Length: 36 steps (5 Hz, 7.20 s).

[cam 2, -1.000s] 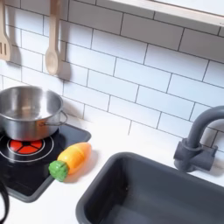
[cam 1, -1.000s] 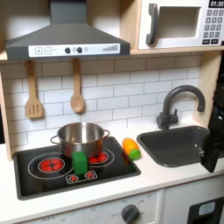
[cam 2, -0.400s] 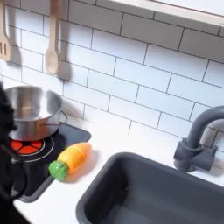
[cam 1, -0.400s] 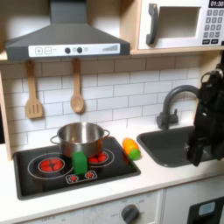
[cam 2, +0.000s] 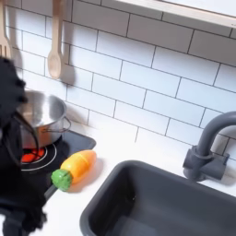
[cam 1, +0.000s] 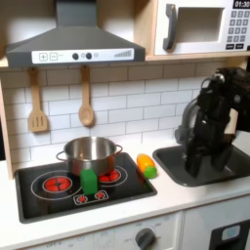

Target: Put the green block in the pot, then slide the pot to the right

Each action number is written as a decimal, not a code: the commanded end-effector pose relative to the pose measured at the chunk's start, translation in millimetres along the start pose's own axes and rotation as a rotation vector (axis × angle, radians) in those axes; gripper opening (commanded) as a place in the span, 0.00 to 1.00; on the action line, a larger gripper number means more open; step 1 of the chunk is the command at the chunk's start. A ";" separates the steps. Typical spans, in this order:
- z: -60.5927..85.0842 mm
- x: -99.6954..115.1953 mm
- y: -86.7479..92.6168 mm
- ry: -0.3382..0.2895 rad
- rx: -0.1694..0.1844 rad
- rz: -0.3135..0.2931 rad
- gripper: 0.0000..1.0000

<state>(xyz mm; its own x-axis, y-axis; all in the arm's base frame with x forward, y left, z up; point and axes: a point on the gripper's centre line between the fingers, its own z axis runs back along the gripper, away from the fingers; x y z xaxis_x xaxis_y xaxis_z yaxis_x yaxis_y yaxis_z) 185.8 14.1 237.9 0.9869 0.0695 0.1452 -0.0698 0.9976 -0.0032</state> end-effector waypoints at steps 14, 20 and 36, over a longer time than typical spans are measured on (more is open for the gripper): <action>-52.5 156.9 146.8 -0.038 0.088 0.062 1.00; -101.4 171.1 148.5 0.027 0.055 -0.019 1.00; -63.4 143.6 124.4 -0.045 -0.017 -0.084 0.00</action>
<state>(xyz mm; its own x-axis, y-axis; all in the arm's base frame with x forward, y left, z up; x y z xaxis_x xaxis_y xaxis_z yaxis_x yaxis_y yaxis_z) 327.3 145.6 193.5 0.9829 -0.0225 0.1829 0.0247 0.9996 -0.0096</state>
